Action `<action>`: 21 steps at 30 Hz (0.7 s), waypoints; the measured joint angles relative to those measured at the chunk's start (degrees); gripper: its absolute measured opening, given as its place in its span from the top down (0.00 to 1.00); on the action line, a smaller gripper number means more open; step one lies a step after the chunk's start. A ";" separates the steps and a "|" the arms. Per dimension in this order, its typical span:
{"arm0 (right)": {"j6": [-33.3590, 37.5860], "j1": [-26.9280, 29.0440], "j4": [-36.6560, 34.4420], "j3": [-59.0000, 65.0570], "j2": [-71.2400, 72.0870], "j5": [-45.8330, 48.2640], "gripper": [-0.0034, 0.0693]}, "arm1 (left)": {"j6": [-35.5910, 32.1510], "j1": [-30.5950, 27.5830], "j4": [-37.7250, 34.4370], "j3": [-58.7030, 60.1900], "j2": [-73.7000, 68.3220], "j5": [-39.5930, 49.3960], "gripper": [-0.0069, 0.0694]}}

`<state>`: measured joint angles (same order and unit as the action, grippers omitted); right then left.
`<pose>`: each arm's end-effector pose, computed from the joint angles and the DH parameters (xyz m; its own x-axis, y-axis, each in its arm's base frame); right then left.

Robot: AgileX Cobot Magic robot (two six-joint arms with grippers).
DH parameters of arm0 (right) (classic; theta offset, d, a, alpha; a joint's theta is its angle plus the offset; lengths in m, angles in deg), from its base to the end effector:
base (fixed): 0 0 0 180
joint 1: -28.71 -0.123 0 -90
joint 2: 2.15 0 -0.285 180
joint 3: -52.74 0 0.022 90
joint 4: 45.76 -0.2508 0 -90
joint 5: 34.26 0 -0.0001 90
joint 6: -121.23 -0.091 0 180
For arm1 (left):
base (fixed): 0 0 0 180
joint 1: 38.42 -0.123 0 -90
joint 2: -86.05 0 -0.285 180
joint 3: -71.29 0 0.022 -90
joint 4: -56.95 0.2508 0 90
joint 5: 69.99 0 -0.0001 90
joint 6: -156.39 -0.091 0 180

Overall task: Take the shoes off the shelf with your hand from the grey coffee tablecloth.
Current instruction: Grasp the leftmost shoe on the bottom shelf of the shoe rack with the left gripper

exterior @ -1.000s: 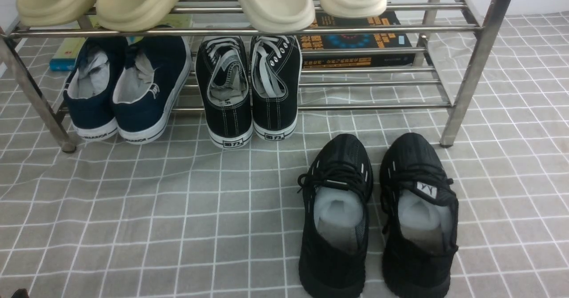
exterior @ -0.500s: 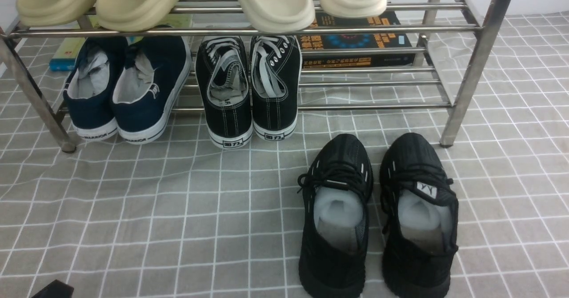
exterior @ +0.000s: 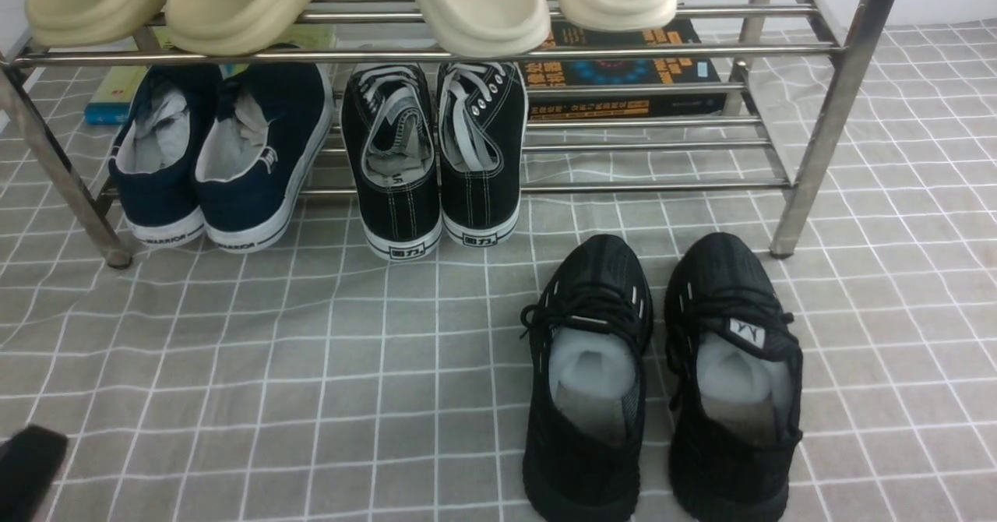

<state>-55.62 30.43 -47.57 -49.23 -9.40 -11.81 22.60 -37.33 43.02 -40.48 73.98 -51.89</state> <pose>0.0521 -0.0005 0.1737 -0.3046 -0.0166 -0.9523 0.0107 0.9997 -0.0209 0.0545 -0.0079 0.2340 -0.1499 -0.8563 -0.4942 -0.0711 0.5079 -0.8585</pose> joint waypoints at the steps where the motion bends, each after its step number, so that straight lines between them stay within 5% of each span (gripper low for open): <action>1: 0.00 0.00 0.00 0.00 0.00 0.00 0.66 | -0.74 0.00 2.54 -3.32 -4.19 1.52 0.89; 8: 0.00 0.00 0.00 0.00 0.00 0.00 0.65 | 1.68 0.00 11.93 -17.91 -35.18 6.25 0.87; 15: 0.00 0.00 0.00 0.00 0.00 0.00 0.64 | 13.04 0.00 21.46 -37.58 -59.88 7.43 0.55; 17: 0.00 0.00 0.00 0.00 0.00 0.00 0.64 | 18.81 0.00 26.06 -46.57 -68.42 11.87 0.40; 21: 0.00 0.00 0.00 0.00 0.00 0.00 0.63 | 23.52 -0.04 30.96 -56.98 -78.26 19.81 0.26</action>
<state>-55.62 30.43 -47.57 -49.23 -9.40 -11.81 46.12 -37.37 73.98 -97.46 -4.28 -32.08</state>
